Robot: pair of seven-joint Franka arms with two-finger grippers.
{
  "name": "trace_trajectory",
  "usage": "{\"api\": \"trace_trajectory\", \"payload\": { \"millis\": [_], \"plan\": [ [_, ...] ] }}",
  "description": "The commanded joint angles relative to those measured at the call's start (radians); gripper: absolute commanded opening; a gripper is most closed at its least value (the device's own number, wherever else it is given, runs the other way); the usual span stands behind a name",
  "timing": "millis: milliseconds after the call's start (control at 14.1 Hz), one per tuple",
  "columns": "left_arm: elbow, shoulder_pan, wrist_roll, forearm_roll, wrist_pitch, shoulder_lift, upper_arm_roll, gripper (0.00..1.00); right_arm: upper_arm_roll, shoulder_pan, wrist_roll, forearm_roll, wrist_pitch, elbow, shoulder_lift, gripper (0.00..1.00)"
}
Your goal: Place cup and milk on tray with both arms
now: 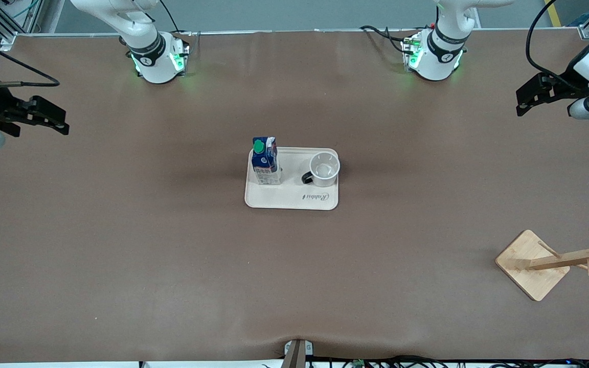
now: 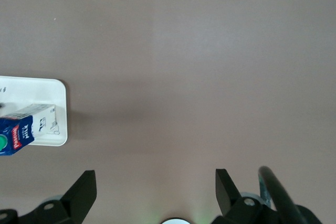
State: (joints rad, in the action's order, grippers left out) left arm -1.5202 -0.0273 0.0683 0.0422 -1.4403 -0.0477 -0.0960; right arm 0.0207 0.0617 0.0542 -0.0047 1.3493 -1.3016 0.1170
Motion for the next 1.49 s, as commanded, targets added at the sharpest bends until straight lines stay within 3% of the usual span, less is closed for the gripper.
{"api": "trace_trajectory", "payload": {
  "millis": [0, 426, 1418],
  "plan": [
    [0.015, 0.006, 0.005, -0.01, -0.006, 0.006, -0.004, 1.0, -0.056, 0.027, -0.005, -0.001, 0.109, -0.166, -0.115, 1.0],
    [0.015, 0.004, 0.005, -0.01, -0.009, 0.009, -0.005, 1.0, -0.067, 0.033, -0.008, -0.003, 0.152, -0.254, -0.166, 1.0],
    [0.014, -0.002, 0.005, -0.004, -0.009, 0.014, -0.01, 1.0, -0.093, -0.011, 0.01, -0.021, 0.197, -0.245, -0.157, 1.0]
  ]
}}
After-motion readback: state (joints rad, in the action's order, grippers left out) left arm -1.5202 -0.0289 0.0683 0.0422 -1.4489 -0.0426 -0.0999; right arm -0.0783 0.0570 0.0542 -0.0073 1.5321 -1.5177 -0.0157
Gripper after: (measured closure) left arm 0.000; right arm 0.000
